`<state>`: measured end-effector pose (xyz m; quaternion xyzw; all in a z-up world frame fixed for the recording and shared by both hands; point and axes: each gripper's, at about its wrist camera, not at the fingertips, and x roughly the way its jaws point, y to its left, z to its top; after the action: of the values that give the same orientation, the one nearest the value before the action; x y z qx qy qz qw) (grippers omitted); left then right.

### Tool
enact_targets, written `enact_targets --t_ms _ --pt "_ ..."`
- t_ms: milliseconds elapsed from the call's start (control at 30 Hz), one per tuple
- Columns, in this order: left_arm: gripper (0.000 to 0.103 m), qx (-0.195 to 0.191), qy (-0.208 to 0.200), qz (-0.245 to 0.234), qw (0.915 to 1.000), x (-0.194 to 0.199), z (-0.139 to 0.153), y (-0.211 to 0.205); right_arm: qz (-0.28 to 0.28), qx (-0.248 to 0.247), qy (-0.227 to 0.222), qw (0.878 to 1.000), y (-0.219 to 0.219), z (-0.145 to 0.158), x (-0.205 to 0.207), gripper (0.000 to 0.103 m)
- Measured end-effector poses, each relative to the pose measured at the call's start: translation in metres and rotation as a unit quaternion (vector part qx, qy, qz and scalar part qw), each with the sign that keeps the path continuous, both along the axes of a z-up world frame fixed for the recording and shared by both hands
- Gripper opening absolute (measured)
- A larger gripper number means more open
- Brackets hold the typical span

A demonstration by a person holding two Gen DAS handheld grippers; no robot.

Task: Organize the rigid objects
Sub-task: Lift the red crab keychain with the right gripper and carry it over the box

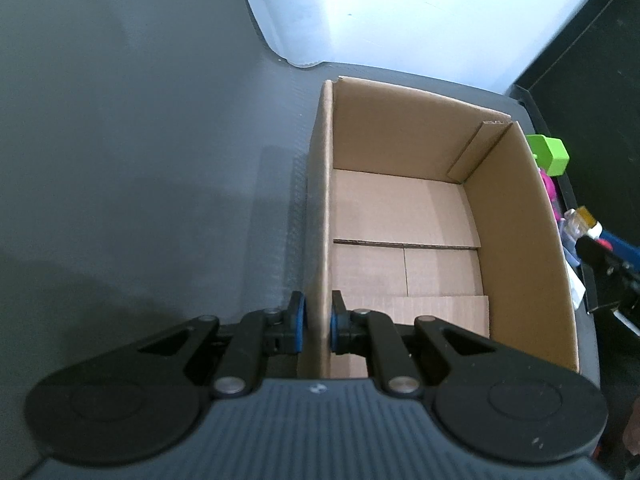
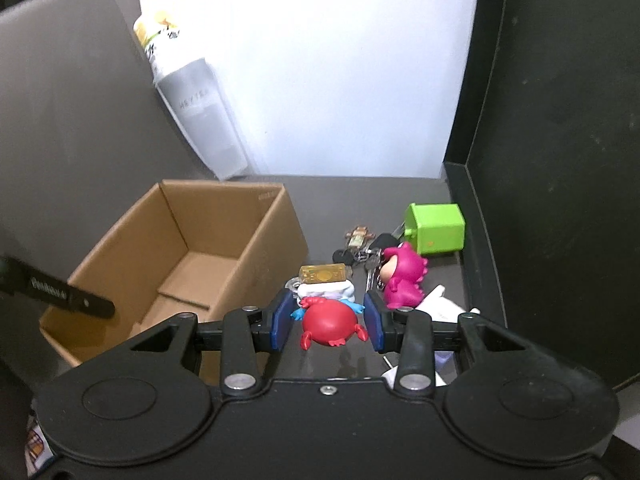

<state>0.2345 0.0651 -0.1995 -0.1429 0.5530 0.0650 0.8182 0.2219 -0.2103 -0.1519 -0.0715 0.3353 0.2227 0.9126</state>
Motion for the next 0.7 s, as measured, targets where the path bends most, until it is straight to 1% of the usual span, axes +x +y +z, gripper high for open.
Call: enact_targets --t_ms 300,500,700 --pt "0.011 -0.012 -0.003 0.002 0.9999 0.005 -0.001 -0.001 -0.003 0.005 -0.013 1.0 -0.001 0.02 -0.004 0.039" --pt "0.011 -0.022 0.0 0.014 0.9997 0.009 -0.004 0.011 -0.001 0.009 -0.015 1.0 0.007 0.032 -0.007 0.039" --pt "0.011 -0.036 0.004 0.057 0.9977 0.004 -0.004 0.018 0.007 0.018 -0.01 1.0 0.023 0.042 -0.013 0.039"
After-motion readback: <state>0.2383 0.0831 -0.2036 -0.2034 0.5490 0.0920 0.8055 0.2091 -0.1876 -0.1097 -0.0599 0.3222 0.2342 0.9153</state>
